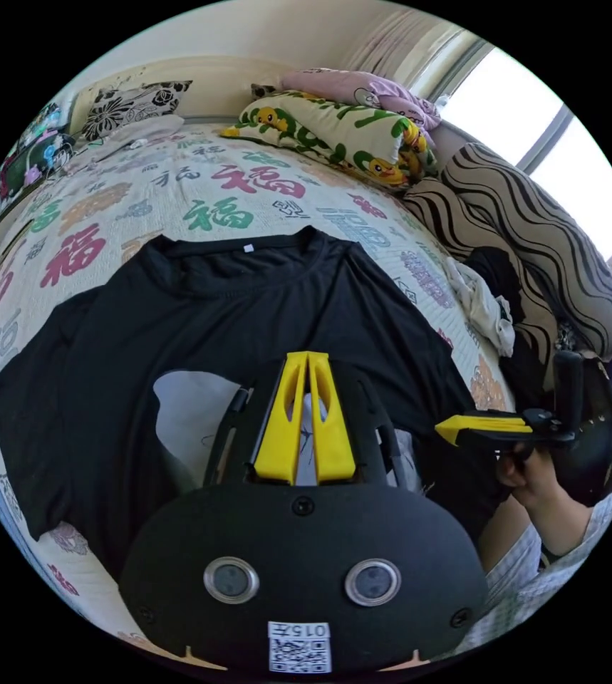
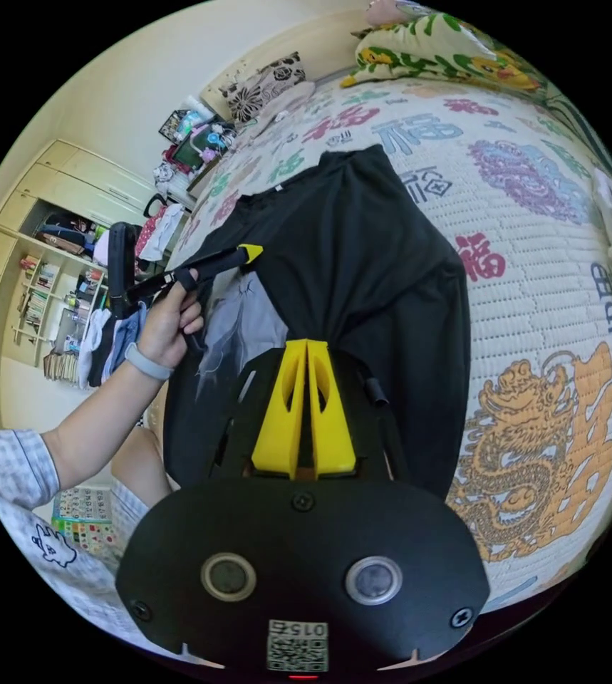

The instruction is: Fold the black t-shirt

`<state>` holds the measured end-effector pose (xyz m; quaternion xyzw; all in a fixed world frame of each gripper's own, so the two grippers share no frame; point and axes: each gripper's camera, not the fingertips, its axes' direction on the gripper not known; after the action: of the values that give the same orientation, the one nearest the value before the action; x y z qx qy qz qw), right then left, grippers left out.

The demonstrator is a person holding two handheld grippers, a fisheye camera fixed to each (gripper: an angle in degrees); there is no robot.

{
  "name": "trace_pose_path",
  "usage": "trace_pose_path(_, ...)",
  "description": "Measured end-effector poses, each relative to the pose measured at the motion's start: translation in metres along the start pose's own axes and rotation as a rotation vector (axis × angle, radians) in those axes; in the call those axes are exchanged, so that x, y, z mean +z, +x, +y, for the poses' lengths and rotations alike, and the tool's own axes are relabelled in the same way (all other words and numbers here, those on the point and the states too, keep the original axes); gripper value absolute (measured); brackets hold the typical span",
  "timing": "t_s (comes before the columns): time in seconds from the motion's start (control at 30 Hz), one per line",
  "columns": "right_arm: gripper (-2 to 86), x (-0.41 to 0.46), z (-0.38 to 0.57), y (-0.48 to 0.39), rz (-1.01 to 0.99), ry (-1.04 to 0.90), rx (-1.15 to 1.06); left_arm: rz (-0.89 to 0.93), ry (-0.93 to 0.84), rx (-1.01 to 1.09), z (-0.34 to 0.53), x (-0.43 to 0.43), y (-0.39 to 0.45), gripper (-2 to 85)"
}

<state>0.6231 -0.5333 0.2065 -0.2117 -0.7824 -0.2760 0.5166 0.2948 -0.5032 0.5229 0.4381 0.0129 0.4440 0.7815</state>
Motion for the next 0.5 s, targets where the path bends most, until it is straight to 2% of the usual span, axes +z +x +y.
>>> trace_pose_path(0.03, -0.7, 0.003, -0.002, -0.007, -0.007, 0.029, -0.008, 0.024, 0.018, 0.018, 0.006, -0.011, -0.002, -0.9)
trace_pose_path(0.13, -0.6, 0.031, -0.011, -0.016, 0.039, -0.075, 0.024, -0.014, -0.042, -0.003, 0.022, -0.025, -0.013, -0.8)
trace_pose_path(0.2, -0.6, 0.042, -0.012, -0.020, 0.021, -0.067, 0.036, -0.003, -0.040, -0.015, 0.034, -0.037, -0.021, -0.8)
trace_pose_path(0.3, -0.5, 0.049, -0.020, -0.033, 0.016, -0.086, 0.064, -0.097, -0.025, -0.050, 0.057, -0.074, -0.027, -0.6)
trace_pose_path(0.4, -0.2, 0.048, -0.029, -0.062, 0.008, -0.055, -0.017, -0.052, 0.136, -0.045, 0.097, -0.148, -0.040, 0.4)
trace_pose_path(0.5, 1.1, 0.057, -0.055, -0.107, -0.032, -0.068, -0.139, -0.138, 0.278, -0.169, 0.161, -0.233, -0.082, 2.5)
